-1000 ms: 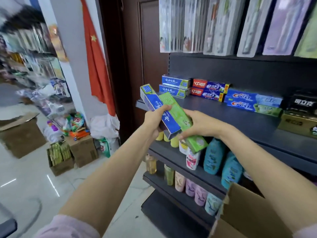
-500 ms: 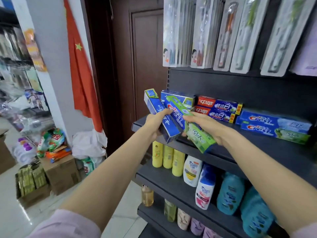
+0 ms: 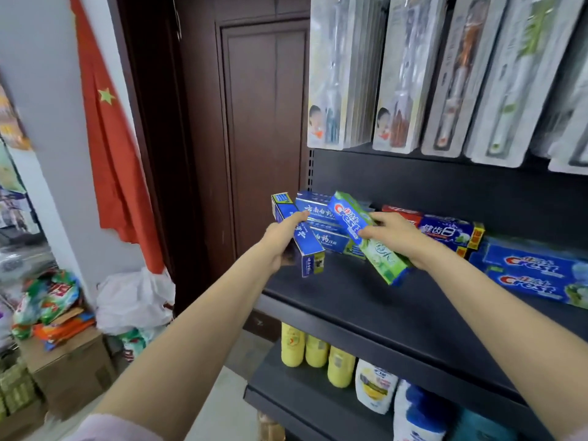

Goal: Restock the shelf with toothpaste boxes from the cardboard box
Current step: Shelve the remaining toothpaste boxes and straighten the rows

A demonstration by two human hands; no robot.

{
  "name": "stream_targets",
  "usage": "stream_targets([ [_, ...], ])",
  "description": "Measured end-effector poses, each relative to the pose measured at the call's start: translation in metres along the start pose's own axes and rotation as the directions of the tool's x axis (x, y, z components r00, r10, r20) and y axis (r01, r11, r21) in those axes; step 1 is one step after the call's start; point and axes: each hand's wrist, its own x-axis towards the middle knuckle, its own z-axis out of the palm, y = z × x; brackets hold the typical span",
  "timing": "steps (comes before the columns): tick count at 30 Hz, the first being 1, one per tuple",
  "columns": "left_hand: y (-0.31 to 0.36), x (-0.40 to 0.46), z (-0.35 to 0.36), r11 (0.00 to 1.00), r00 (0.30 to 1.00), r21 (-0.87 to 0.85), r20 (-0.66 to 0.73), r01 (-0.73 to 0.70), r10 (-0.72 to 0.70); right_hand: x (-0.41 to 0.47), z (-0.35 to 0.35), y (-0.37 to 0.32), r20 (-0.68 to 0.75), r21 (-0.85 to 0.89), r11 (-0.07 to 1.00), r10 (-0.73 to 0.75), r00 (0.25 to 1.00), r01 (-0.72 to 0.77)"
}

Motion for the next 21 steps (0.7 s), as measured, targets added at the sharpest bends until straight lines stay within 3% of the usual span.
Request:
stream_targets([
  [3, 0.012, 0.025, -0.013, 0.999, 1.000, 0.041, 0.019, -0.014, 0.013, 0.026, 0.005, -0.016, -0.093, -0.302, 0.951, -0.097, 0.991, 0.065],
  [8, 0.025, 0.060, -0.026, 0.995, 0.998, 0.098, 0.062, -0.014, 0.008, 0.066, 0.024, -0.027, -0.066, -0.536, 0.843, -0.084, 0.994, 0.036],
  [13, 0.025, 0.085, -0.028, 1.000, 0.989, -0.005, 0.148, -0.021, 0.021, 0.082, 0.034, -0.023, -0.171, -0.427, 0.903, -0.035, 0.985, -0.042],
  [21, 0.037, 0.101, -0.033, 0.991, 0.924, 0.137, 0.378, 0.010, -0.061, 0.077, 0.033, -0.022, -0.343, -0.177, 0.980, 0.030, 0.939, -0.096],
])
